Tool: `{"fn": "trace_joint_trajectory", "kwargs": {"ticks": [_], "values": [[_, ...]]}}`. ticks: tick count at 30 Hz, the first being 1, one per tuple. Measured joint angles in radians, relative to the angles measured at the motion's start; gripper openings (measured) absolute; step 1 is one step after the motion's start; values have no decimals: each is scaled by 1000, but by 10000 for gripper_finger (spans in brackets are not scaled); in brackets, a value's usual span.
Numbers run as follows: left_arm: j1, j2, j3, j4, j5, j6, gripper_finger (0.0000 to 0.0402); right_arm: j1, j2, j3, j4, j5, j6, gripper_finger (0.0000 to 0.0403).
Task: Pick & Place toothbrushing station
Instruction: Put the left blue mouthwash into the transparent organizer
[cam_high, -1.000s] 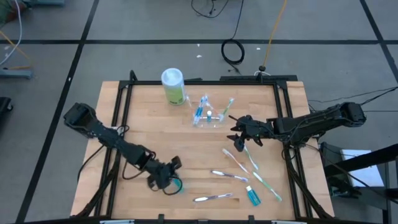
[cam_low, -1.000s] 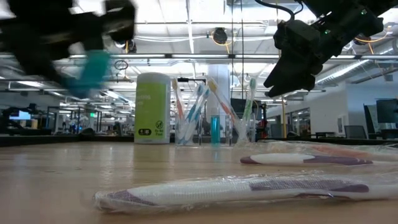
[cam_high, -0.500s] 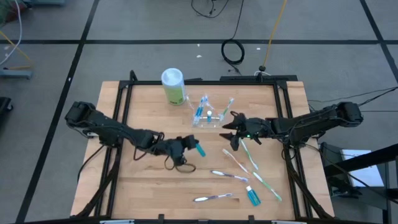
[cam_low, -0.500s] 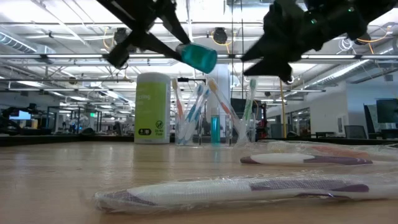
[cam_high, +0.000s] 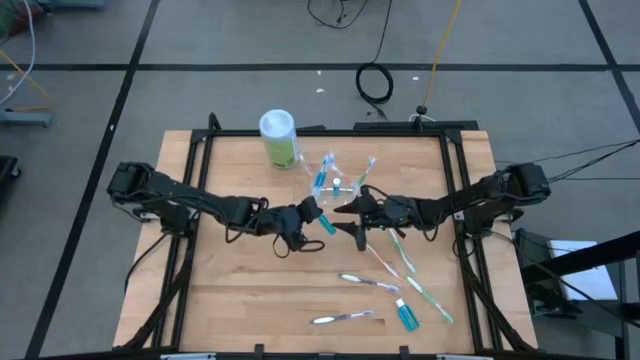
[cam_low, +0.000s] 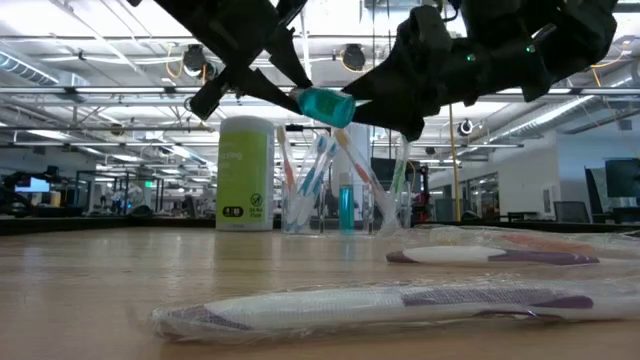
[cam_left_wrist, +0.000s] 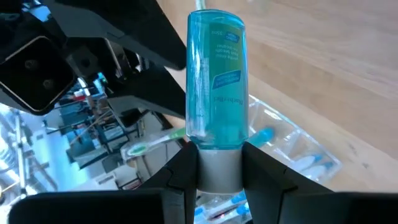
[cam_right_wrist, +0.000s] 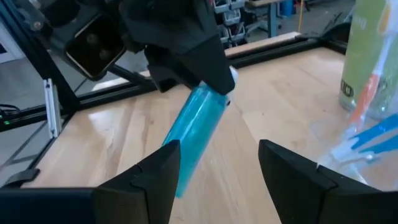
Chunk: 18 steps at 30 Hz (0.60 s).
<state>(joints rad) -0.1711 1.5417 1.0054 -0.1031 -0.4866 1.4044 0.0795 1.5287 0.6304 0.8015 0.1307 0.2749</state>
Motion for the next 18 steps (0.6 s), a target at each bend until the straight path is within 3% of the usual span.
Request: {"fn": "trace_joint_trajectory", "kwargs": {"ticks": [14,18], "values": [[64,0,0,69,19,120,97,-13,6,0,23,9,0,210],[77,0,0,91,55,110,97,-18,5,0,25,50,-72,210]]}}
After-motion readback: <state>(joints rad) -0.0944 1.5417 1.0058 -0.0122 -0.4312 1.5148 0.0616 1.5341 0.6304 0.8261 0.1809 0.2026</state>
